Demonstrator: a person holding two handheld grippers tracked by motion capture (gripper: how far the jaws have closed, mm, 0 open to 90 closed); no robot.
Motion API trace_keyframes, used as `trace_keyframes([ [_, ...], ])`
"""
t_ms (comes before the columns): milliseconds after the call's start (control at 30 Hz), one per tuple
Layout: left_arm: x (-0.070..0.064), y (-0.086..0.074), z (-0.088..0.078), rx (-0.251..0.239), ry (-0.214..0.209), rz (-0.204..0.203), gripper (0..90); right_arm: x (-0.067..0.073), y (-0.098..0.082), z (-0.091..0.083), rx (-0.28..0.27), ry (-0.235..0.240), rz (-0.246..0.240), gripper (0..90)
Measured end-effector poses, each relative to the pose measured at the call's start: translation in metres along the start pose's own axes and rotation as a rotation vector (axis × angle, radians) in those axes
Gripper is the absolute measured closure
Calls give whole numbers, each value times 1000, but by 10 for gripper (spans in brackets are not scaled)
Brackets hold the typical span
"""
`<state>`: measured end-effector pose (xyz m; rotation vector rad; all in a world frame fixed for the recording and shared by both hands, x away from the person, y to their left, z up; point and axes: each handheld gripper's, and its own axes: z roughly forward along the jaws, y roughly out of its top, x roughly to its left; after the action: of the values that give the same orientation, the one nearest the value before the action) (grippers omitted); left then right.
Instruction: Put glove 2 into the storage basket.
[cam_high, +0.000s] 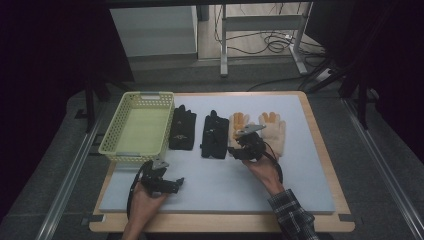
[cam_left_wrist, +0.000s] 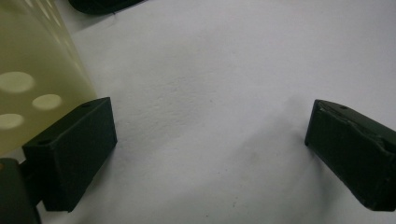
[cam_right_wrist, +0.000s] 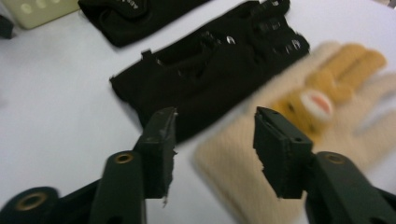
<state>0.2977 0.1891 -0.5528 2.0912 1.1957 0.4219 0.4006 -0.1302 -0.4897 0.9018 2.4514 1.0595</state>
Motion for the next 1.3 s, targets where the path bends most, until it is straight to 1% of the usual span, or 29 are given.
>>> trace_keyframes([
  [33, 0, 0, 0, 0, 0, 0, 24, 0, 5, 5, 4, -2, -9, 507],
  [67, 0, 0, 0, 0, 0, 0, 24, 0, 14, 15, 12, 0, -23, 509],
  [100, 0, 0, 0, 0, 0, 0, 24, 0, 18, 20, 15, -2, -25, 508],
  [167, 0, 0, 0, 0, 0, -1, 24, -1, 25, 30, 21, -9, -29, 466],
  [200, 0, 0, 0, 0, 0, -1, 24, -1, 25, 30, 21, -9, -29, 466],
  [233, 0, 0, 0, 0, -1, 0, 24, -4, 31, 41, 28, -17, -27, 412],
  [300, 0, 0, 0, -1, -1, -2, 24, -6, 35, 51, 32, -22, -20, 360],
  [333, 0, 0, 0, -1, -1, -2, 24, -6, 35, 51, 32, -22, -20, 360],
  [367, 0, 0, 0, 0, -1, 0, 24, -9, 38, 63, 39, -15, -1, 312],
  [433, 0, 0, 0, 0, -1, 0, 24, -11, 40, 73, 56, -18, 8, 276],
  [467, 0, 0, 0, 0, -1, 0, 24, -11, 40, 73, 56, -18, 8, 276],
  [500, 0, 0, 0, 0, -2, -1, 24, -12, 42, 83, 68, -35, 3, 256],
  [567, 0, 0, 0, 0, -1, 0, 24, -13, 43, 91, 90, -36, 10, 244],
  [600, 0, 0, 0, 0, -1, 0, 24, -13, 43, 91, 90, -36, 10, 244],
  [633, 0, 0, 0, 0, -1, 0, 24, -14, 43, 99, 120, -44, -3, 248],
  [667, 0, 0, 0, 0, -1, 0, 24, -14, 43, 99, 120, -44, -3, 248],
  [700, 0, 0, 0, 2, 0, 2, 24, -18, 43, 101, 131, -9, 52, 357],
  [733, 0, 0, 0, 0, 0, 1, 24, -18, 43, 100, 131, -15, 60, 431],
  [767, 0, 0, 0, 0, 0, 1, 24, -17, 43, 99, 130, -31, 53, 520],
  [800, 0, 0, 0, 0, 1, 1, 24, -16, 42, 98, 120, -36, 50, 584],
  [833, 0, 0, 0, 0, 1, 1, 24, -15, 41, 97, 114, -43, 53, 682],
  [867, 0, 0, 0, 0, 1, 1, 24, -14, 40, 96, 109, -34, 50, 741],
  [933, 0, 0, 0, 0, 0, 1, 24, -10, 39, 96, 101, -36, 50, 777],
  [1000, 0, 0, 0, 1, 0, 1, 24, -9, 40, 95, 105, -39, 59, 788],
  [1067, 0, 0, 0, 0, -1, -1, 24, -9, 41, 92, 105, -32, 66, 790],
  [1167, 0, 0, 0, 1, 0, 1, 24, -7, 42, 80, 71, -18, 85, 791],
  [1233, 0, 0, 0, 5, 0, 5, 24, -4, 42, 69, 50, 4, 98, 790],
  [1300, 0, 0, 0, 4, -1, 4, 24, 0, 41, 57, 25, 18, 96, 790],
])
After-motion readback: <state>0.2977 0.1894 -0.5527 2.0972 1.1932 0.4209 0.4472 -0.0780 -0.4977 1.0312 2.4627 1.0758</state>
